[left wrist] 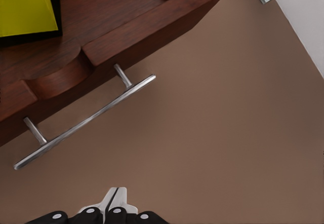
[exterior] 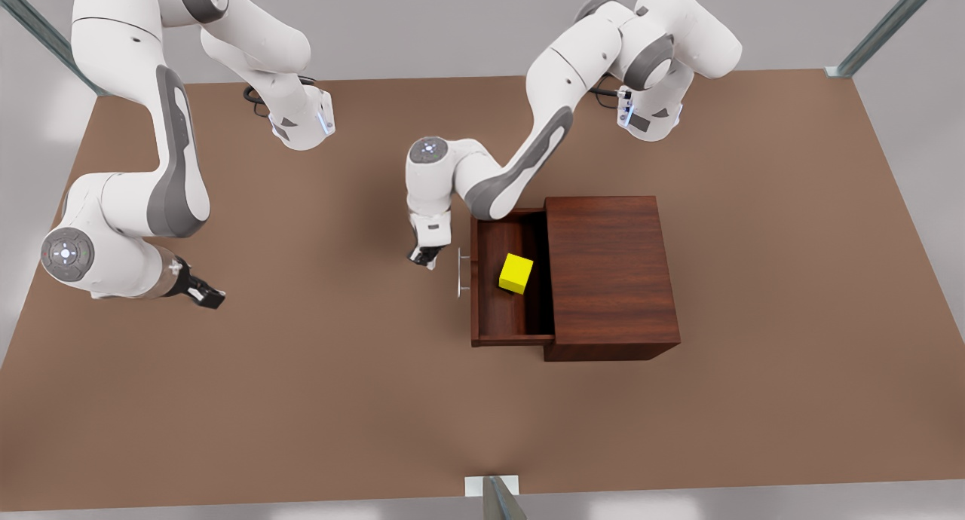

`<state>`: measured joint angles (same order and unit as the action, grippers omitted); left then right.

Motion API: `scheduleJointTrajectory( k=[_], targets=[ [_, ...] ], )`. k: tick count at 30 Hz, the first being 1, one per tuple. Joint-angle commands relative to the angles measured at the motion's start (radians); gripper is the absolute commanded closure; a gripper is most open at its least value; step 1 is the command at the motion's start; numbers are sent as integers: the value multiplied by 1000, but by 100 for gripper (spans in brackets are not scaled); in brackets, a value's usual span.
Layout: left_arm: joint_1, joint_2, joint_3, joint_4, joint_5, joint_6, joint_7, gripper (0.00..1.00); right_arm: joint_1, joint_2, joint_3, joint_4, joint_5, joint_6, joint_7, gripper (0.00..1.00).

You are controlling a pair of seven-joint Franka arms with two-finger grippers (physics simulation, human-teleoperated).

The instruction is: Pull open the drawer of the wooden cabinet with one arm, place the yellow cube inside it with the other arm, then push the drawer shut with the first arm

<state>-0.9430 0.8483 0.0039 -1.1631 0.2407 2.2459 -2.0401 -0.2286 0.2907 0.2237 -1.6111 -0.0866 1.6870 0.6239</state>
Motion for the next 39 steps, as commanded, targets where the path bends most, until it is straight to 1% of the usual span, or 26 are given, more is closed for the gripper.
scheduleJointTrajectory(
  k=[1, 6, 7, 13, 31, 39],
  targets=[
    [1, 2, 8, -1, 11, 24, -608, 100, 0, -1, 0, 0, 1, 0, -524, 0],
    [1, 14, 19, -18, 28, -22, -525, 100, 0, 1, 0, 2, 1, 0, -523, 0],
    [4, 6, 19, -18, 19, -84, -465, 100, 0, 1, 0, 2, 1, 0, -523, 0],
    [16, -17, 22, -17, 20, -224, -350, 100, 2, 1, 2, 2, 1, 0, -523, 0],
    [142, -48, 22, -18, -15, -382, -178, 100, 2, 5, 2, 4, -1, 0, -523, 0],
    [230, -68, 18, -18, -32, -448, -81, 100, 2, 5, 2, 4, -1, 0, -523, 0]
  ],
)
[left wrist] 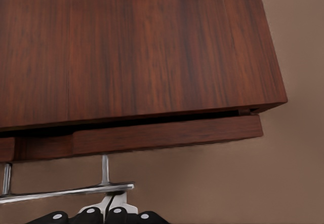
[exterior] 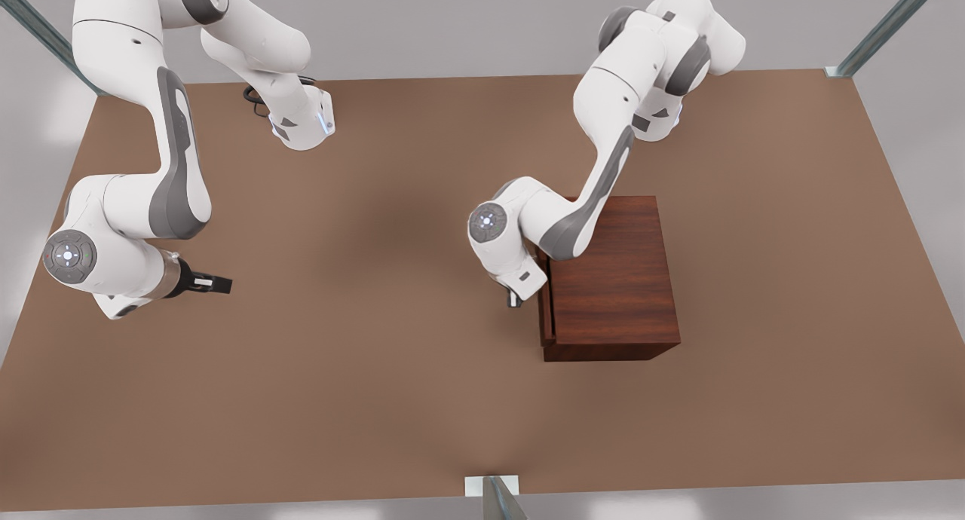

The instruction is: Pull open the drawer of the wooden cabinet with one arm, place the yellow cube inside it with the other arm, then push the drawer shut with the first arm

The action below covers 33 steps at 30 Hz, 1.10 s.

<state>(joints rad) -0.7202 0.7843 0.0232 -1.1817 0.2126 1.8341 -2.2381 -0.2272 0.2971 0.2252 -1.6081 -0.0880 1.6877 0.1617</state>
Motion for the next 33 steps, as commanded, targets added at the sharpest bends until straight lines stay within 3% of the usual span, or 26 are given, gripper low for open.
scheduleJointTrajectory(
  k=[1, 6, 7, 8, 9, 11, 13, 17, 20, 21, 23, 27, 33],
  targets=[
    [19, -5, 3, 1, -22, -72, 149, 100, 0, -1, 0, 0, 1, 0, -60, 0],
    [53, -7, -3, 10, -39, -85, 164, 100, -1, -1, 0, 0, 1, 0, -60, 0],
    [54, -16, 3, 20, -94, -84, 156, 95, -1, -1, 0, 0, 1, 0, -60, 0],
    [68, -60, 3, 22, -128, -75, 156, 24, -1, -1, 0, 0, 1, 0, -60, 0],
    [97, -115, -5, 19, -151, -76, 173, 0, -1, -1, 0, 0, 1, 0, -60, 0],
    [133, -191, 3, 14, -167, -179, 360, 0, -1, -1, 0, 0, 1, 0, -60, 0],
    [277, -315, 3, -16, -225, -395, 806, 0, -1, -1, 0, 0, 1, 0, -60, 0],
    [485, -491, 4, -108, -225, -501, 1746, 0, -1, -1, 0, 0, 1, 0, -60, 0],
    [617, -481, 3, -96, -239, -441, 2281, 0, -1, -1, 0, 0, 1, 0, -60, 0],
    [622, -482, 3, -111, -363, -313, 2329, 0, -1, -1, 0, 0, 1, -2, -60, 0],
    [624, -585, 0, -306, -315, -125, 2461, 0, -1, -1, 0, 0, 1, -2, -60, 0],
    [538, -554, -9, -256, -219, -134, 2266, 0, -3, -1, 0, 0, 1, -3, -62, 0],
    [548, -556, 1, -256, -285, -137, 2235, 0, -3, -1, 0, 0, 1, -3, -62, 0]
  ],
)
